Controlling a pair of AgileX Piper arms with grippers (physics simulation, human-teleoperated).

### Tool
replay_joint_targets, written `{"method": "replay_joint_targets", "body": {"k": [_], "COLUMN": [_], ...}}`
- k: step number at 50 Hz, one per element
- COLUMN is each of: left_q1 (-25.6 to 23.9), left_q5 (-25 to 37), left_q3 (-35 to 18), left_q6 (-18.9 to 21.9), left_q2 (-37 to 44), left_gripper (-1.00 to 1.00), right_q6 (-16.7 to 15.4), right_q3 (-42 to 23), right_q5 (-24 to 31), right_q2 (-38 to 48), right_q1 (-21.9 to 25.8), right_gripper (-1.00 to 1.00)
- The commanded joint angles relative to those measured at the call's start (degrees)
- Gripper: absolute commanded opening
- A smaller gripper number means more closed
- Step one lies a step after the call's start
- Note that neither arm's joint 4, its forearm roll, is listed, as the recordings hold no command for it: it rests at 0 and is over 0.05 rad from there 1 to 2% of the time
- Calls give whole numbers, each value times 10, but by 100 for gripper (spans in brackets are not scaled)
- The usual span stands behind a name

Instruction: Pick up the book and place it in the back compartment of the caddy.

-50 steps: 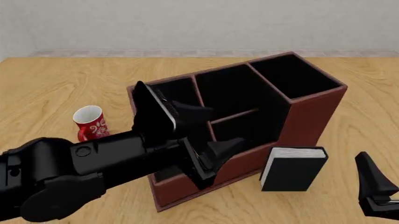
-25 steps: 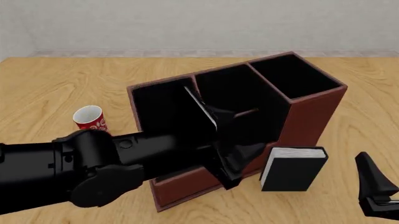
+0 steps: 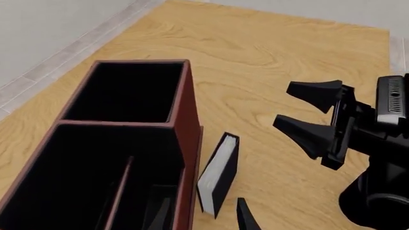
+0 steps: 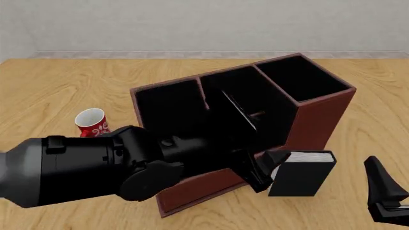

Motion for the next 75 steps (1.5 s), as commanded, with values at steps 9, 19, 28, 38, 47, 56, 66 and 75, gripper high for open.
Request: {"method": "replay_joint_targets", "body": {"k": [9, 19, 28, 38, 47, 56, 66, 75], "left_q1": [-3, 23, 12, 17, 26, 19, 1, -5], "left_q5": [-6, -14, -9, -18, -13, -13, -10, -9], "left_q3": [-22, -40, -58, -70, -88, -93, -95, -91], "left_q6": [11, 7, 21, 18, 17, 18, 15, 16], "left_q2": [53, 77, 110, 140, 158, 175, 180, 186], "left_gripper": [100, 100, 100, 100, 100, 100, 100, 100], "right_q6": [-2, -1, 0, 1, 2, 1, 0, -1], "right_q3": [0, -1, 0, 1, 0, 0, 0, 0], "right_q5": [1, 2, -3, -5, -1, 1, 1, -1], "right_q2": [-2, -3, 3, 5, 3, 0, -1, -1], "right_q1": [0, 0, 0, 0, 0, 0, 0, 0], "right_gripper": [100, 100, 100, 100, 100, 100, 100, 100]}}
